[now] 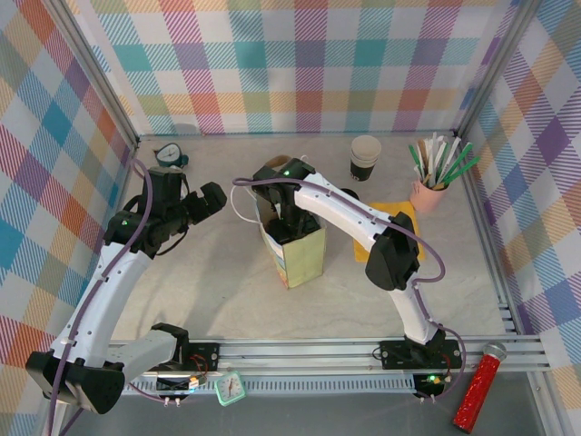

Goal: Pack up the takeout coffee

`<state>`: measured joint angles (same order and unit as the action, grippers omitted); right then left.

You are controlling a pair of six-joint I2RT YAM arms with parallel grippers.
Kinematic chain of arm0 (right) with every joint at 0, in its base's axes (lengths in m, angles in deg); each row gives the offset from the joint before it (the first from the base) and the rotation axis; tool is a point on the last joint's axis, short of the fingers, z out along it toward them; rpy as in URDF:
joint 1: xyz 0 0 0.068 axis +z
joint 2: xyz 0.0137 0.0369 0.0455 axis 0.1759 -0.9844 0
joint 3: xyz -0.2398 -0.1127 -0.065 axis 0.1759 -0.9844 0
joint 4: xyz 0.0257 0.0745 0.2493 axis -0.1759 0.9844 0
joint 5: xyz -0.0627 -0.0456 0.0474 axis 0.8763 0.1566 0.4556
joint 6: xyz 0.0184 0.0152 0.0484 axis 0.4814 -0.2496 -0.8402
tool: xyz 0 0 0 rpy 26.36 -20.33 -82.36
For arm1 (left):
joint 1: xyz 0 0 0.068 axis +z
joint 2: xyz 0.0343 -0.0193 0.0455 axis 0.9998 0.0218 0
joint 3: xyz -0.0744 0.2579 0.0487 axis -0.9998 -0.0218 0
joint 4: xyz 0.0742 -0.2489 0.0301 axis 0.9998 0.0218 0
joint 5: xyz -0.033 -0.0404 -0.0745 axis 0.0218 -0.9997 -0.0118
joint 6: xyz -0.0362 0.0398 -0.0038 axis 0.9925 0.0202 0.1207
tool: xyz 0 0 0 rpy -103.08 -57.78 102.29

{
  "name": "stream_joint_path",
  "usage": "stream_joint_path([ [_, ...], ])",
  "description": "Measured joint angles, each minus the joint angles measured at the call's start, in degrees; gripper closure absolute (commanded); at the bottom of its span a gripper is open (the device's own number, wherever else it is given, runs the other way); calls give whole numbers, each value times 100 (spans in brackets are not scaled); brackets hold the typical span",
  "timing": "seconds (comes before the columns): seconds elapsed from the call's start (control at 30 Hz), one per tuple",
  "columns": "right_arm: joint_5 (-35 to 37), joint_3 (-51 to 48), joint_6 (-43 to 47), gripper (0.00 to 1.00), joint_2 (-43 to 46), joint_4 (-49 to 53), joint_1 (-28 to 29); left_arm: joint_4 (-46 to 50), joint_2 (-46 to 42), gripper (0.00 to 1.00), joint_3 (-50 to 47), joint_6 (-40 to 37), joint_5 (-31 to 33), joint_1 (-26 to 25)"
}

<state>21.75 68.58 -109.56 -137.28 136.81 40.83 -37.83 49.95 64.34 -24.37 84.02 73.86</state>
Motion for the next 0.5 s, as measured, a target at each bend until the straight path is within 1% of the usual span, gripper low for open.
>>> stream_joint_path([
  [0.5, -37, -289, 2, 26, 133, -170, 0, 0, 0, 0, 0, 0, -9, 0],
])
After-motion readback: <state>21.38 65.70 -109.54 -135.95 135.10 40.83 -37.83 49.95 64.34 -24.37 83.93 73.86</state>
